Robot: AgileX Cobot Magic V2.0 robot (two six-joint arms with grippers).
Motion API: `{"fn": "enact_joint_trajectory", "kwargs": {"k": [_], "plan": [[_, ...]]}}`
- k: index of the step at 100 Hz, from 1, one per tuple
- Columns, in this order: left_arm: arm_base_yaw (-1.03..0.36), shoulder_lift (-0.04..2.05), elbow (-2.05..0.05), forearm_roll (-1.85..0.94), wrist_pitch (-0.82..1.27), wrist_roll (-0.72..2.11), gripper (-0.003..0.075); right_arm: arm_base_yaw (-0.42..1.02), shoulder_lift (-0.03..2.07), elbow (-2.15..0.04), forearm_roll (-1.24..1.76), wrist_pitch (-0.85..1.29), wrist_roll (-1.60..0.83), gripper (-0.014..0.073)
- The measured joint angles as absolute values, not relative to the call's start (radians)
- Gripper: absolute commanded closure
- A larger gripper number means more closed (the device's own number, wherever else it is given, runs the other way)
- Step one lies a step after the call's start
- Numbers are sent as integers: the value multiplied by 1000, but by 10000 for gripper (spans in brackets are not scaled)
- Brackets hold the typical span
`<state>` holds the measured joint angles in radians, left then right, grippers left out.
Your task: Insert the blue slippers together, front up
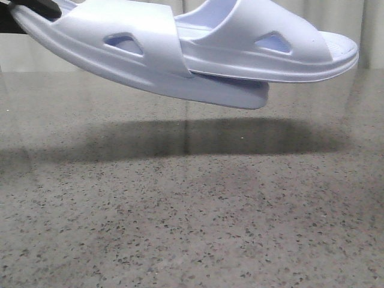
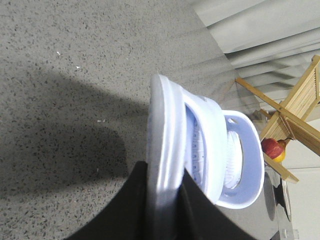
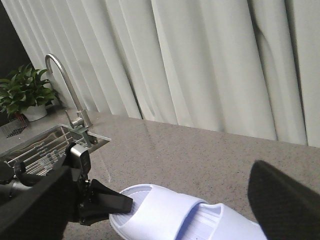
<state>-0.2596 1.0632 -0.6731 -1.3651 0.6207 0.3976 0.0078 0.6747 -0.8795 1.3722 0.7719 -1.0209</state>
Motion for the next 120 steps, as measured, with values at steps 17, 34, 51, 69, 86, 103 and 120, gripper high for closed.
{"fn": "enact_joint_trajectory", "kwargs": {"k": [17, 34, 51, 69, 86, 103, 120], "plan": [[-260, 1082, -673, -1367, 642, 398, 694, 8, 675, -879, 1372, 770, -1021, -29], [-260, 1132, -673, -1367, 664, 398, 694, 8, 675, -879, 1372, 770, -1021, -29], [-260, 1169, -673, -1367, 666, 398, 694, 8, 675, -879, 1365, 770, -1021, -29], [-260, 1218, -673, -1367, 670, 398, 694, 8, 675, -879, 1364, 770, -1021, -29], [-239, 1260, -673, -1342, 683, 398, 694, 8, 675, -879, 1360, 770, -1021, -29], [-234, 1282, -673, -1324, 685, 398, 694, 8, 675, -879, 1351, 770, -1021, -29], [-234, 1285, -673, -1322, 685, 418, 692, 8, 675, -879, 1349, 770, -1021, -29]]}}
